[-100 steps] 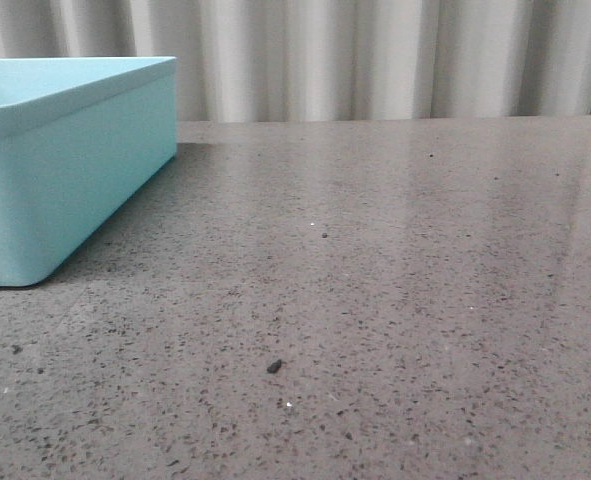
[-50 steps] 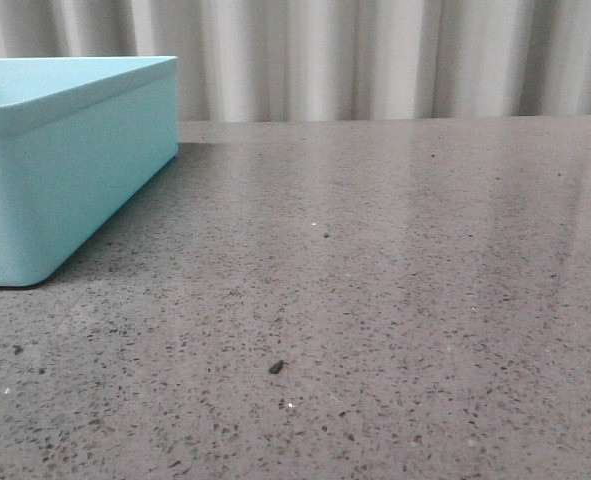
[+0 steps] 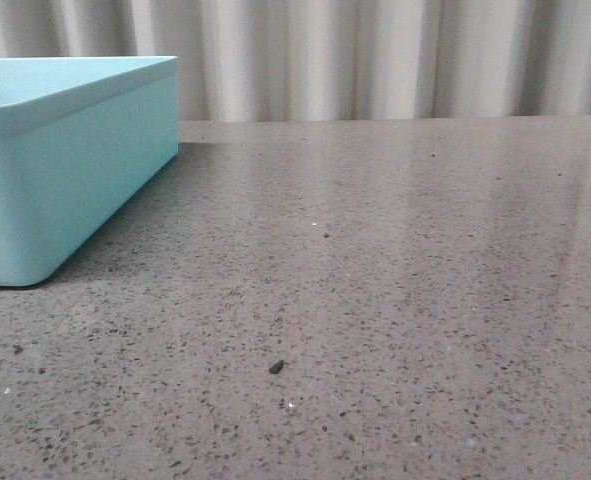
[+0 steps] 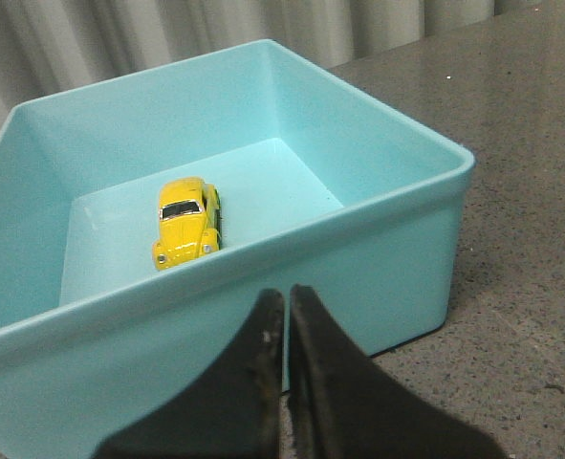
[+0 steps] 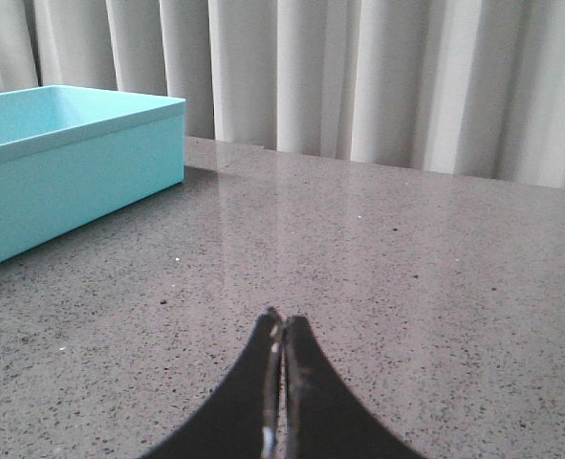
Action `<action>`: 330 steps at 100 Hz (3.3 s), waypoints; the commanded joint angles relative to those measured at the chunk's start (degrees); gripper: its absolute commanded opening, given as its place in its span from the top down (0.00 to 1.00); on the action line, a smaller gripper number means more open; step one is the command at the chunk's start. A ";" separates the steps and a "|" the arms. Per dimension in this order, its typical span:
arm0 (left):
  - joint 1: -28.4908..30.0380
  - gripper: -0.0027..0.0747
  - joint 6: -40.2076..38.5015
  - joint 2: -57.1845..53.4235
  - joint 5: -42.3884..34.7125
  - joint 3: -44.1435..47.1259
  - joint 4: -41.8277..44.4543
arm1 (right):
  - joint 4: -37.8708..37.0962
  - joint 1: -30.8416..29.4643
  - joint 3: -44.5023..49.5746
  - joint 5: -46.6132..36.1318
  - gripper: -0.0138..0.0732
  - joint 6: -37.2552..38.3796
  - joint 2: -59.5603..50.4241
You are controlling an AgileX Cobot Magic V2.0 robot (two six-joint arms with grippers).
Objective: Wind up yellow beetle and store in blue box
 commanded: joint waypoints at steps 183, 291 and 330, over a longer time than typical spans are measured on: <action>11.76 0.99 -0.78 -6.13 -14.03 16.92 -10.23 | 0.27 -0.04 -1.39 -4.83 0.91 -0.04 0.70; 12.77 0.99 -0.78 -12.41 -5.37 16.92 -11.25 | -3.51 -0.31 6.99 -5.29 0.91 -0.04 0.81; 12.77 0.99 -0.78 -12.41 -5.49 16.92 -11.25 | -8.56 -9.91 9.62 -5.29 0.91 -0.04 -7.04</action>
